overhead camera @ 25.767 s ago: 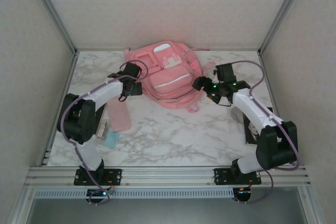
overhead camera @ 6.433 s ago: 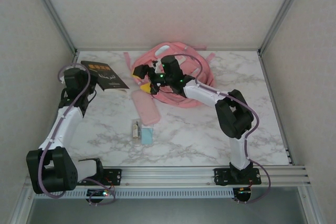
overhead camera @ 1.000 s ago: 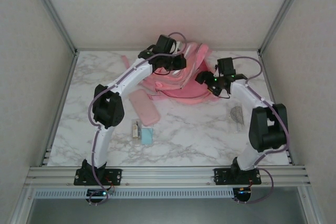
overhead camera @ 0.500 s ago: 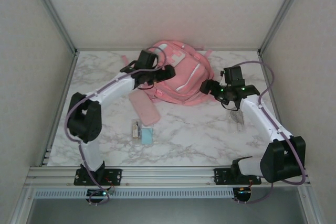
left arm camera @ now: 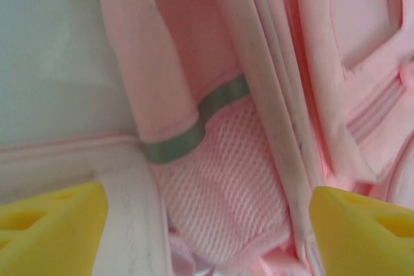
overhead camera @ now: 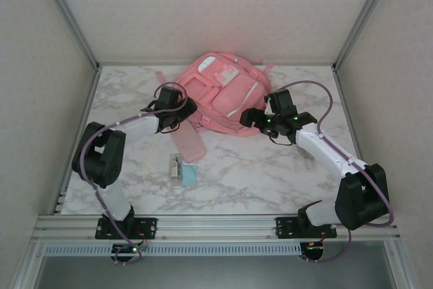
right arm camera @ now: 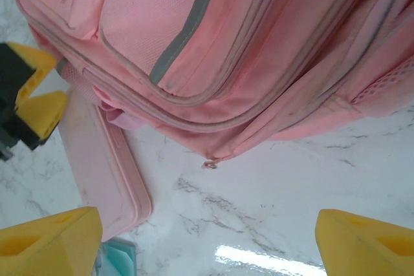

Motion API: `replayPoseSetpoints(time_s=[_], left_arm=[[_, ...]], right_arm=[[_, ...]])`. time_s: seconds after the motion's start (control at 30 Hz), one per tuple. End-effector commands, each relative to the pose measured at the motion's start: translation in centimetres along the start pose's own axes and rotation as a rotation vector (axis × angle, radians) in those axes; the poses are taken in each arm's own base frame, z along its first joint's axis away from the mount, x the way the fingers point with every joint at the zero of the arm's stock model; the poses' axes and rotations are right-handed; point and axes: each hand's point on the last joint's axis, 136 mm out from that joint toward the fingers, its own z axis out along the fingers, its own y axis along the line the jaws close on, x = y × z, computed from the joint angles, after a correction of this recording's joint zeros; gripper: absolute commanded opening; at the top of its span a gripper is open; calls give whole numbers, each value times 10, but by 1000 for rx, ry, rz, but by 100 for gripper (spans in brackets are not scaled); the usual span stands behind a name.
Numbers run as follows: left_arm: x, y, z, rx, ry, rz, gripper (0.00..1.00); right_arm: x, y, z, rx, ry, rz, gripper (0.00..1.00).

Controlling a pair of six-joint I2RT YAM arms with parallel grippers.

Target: Pack the student bag

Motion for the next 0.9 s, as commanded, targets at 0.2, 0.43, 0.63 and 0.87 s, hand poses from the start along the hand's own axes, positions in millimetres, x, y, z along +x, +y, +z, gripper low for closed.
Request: replayPoseSetpoints(time_s=[0.2, 0.43, 0.63, 0.87], left_arm=[[-20, -23, 42, 37, -46, -2, 55], [-8, -33, 46, 75, -19, -25, 11], [-9, -69, 14, 173, -35, -53, 0], [-15, -108, -24, 262, -63, -46, 0]], right_arm=[[-5, 9, 1, -3, -23, -7, 86], [-2, 16, 1, -18, -23, -36, 84], [18, 48, 11, -62, 15, -145, 78], [44, 81, 44, -93, 57, -195, 60]])
